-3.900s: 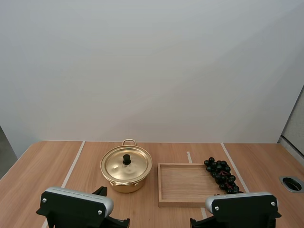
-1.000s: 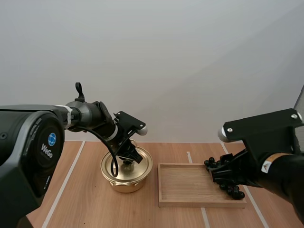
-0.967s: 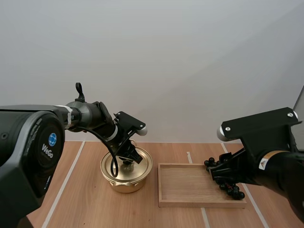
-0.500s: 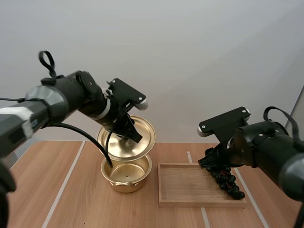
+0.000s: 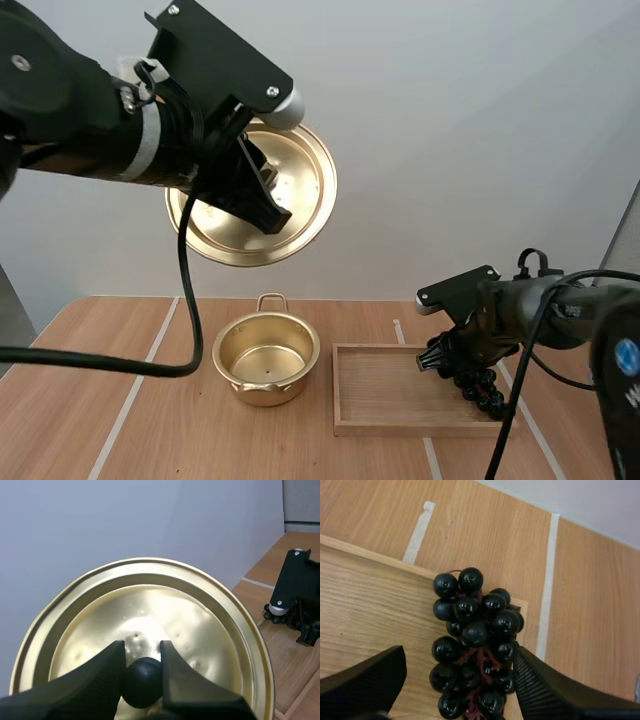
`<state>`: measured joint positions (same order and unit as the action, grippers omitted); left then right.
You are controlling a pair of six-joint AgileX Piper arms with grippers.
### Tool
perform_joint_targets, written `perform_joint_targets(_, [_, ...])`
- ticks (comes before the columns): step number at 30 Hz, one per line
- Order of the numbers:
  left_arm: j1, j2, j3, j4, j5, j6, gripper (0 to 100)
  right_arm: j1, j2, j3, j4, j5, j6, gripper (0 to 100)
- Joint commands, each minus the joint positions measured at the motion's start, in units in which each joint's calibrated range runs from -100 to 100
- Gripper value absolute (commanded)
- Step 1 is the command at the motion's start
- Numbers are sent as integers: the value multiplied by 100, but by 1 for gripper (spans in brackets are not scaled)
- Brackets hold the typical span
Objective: Open the lid, put the grape in the pot, and close it
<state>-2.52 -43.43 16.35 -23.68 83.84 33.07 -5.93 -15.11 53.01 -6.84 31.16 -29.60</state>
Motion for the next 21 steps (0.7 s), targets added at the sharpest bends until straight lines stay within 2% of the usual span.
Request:
perform_joint_targets(1, [-19,-176,-262,-35,380,-132,0,-24,549,-35,56,-578,-93,100])
perform_joint_targets(11, [-19,-425,-849,22,1050,-360,0,-24,1530,-37,-465,-1476,-103,99])
perform_joint_targets(13, [-19,-544,-977,69,1072,-451,0,-24,1541,-37,-449,-1476,-103,52])
perform_joint_targets(14, [-19,-604,-1053,99,1072,-463,0,-24,1541,-37,-396,-1476,-80,18])
perform_joint_targets(15, [-19,-665,-1136,125,1072,-463,0,-24,1510,-37,-346,-1459,-63,0])
perform_joint_targets(21, [-19,-922,-1819,211,1072,-582,0,-15,589,-37,278,-1394,-63,0])
